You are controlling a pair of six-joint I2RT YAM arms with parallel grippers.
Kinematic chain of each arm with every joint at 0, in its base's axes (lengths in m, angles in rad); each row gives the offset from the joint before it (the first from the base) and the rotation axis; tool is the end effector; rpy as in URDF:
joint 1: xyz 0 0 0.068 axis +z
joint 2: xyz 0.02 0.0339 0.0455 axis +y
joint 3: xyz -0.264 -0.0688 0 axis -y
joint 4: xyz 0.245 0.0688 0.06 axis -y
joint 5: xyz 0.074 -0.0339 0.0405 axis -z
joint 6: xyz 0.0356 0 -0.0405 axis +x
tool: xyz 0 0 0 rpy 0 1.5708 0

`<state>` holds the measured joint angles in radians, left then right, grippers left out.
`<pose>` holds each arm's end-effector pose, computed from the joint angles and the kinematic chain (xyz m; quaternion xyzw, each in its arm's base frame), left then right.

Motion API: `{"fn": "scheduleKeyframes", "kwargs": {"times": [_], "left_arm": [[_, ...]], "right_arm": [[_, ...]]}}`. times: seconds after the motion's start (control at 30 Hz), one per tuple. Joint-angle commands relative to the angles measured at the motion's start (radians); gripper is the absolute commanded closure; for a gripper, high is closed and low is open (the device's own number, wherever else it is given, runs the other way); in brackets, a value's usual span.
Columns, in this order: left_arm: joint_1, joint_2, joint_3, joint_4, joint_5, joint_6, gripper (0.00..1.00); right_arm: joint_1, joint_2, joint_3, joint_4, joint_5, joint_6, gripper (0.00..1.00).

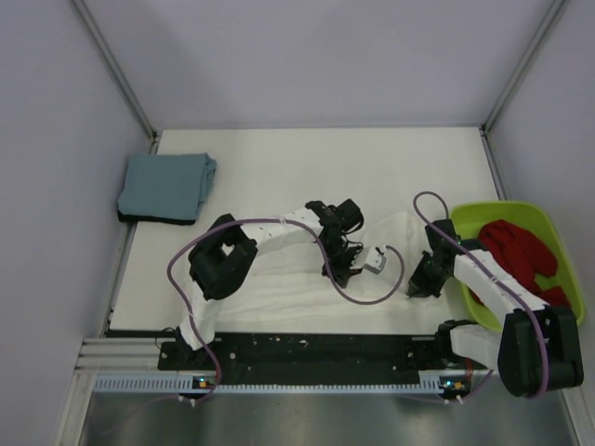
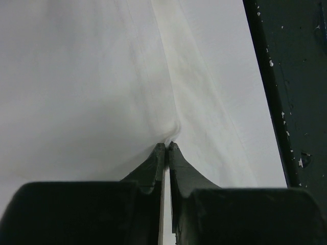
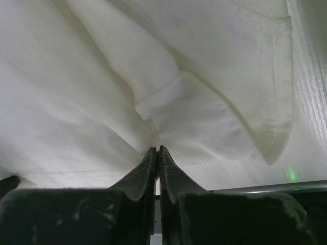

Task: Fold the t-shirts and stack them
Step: Fold the other side of the tshirt into a rectangle

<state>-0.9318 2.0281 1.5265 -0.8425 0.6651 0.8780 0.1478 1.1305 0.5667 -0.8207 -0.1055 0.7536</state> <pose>0.2228 -0.3367 0.1858 0.7613 0.5511 -0.3271 0.0981 0.1645 0.0283 0.1646 0.2919 0.9505 0.0877 0.0607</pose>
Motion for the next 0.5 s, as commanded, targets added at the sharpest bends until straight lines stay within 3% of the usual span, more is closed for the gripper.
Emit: {"fn": "scheduleKeyframes", "kwargs": {"times": [0.0,0.07,0.43,0.47], "left_arm": [[0.002,0.023,0.041,-0.087,0.071,0.073,0.95],[0.002,0.018,0.038,-0.084,0.083,0.082,1.00],[0.004,0.044,0.057,-0.095,0.059,0.095,1.00],[0.004,0.047,0.058,-0.110,0.063,0.104,0.94]], "right_arm": [[0.003,-0.049,0.032,-0.075,0.078,0.049,1.00],[0.003,-0.096,0.030,-0.095,0.101,0.064,1.00],[0.004,-0.091,0.013,-0.118,0.076,0.082,1.00],[0.004,-0.086,0.021,-0.117,0.079,0.076,0.95]]}}
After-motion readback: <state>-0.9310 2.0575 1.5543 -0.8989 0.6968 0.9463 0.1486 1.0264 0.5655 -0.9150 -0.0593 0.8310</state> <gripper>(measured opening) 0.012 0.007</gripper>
